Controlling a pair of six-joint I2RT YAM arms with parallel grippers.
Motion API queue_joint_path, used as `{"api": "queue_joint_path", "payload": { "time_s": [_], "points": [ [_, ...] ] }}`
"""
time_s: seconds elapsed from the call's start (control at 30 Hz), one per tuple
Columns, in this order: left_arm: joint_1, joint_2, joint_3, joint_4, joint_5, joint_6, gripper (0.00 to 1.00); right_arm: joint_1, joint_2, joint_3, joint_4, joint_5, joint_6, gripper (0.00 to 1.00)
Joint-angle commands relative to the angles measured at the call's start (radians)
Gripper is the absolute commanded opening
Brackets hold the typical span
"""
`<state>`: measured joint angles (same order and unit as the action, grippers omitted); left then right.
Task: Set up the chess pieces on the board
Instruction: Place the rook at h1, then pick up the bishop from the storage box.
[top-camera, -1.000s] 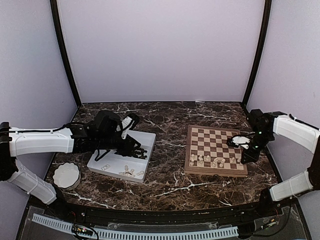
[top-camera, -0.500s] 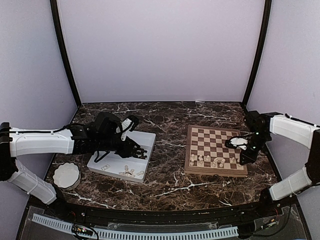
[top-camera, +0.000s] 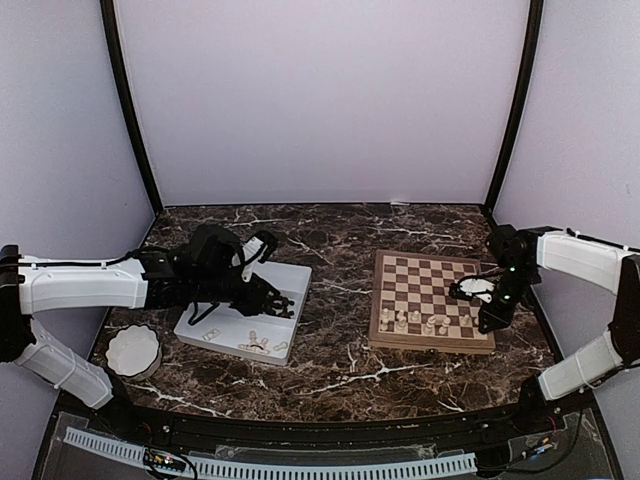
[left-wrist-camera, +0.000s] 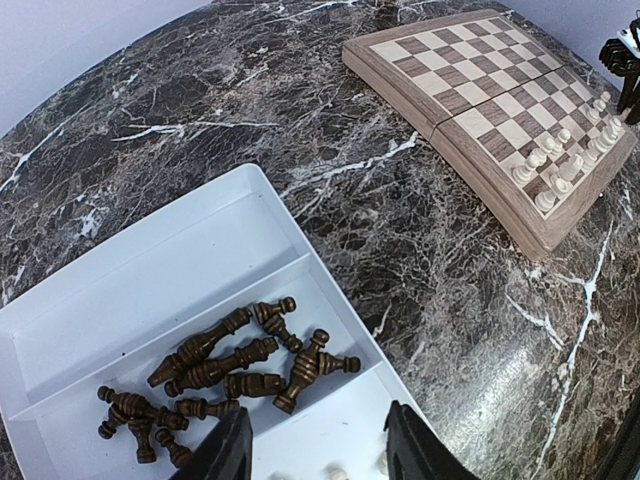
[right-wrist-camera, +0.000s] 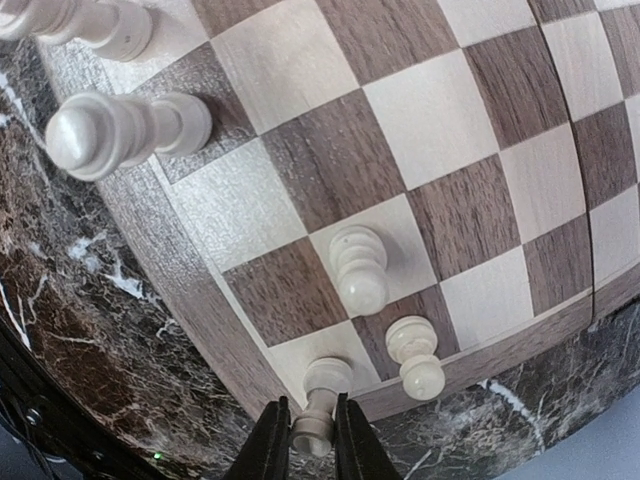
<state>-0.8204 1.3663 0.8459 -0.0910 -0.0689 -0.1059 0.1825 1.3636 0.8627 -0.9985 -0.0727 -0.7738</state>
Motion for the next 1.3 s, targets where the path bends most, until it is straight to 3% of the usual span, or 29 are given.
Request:
{"api": "queue_joint_path", "payload": {
  "time_s": [0.0,0.27,0.4,0.73,0.9,1.27],
  "points": [
    [0.007,-0.035,-0.015,0.008,0.000,-0.003,0.48,0.005,0.001,0.002,0.003,0.008,0.014,0.24],
    [0.006,-0.065,-0.018,-0.037,-0.015,-0.009,0.48,0.005,-0.031,0.164,-0.134,-0.118,0.032,0.33],
    [0.007,-0.080,-0.021,-0.132,-0.091,-0.102,0.48,0.005,-0.035,0.249,-0.160,-0.209,0.055,0.34],
    [0.046,0.012,0.018,-0.497,-0.153,-0.378,0.35,0.012,-0.012,0.256,0.070,-0.437,0.221,0.33],
    [0.070,0.037,0.002,-0.434,-0.010,-0.449,0.35,0.037,0.007,0.262,0.110,-0.453,0.247,0.32],
    [0.069,0.152,0.001,-0.323,0.108,-0.613,0.34,0.063,0.002,0.208,0.139,-0.429,0.250,0.32]
  ]
}}
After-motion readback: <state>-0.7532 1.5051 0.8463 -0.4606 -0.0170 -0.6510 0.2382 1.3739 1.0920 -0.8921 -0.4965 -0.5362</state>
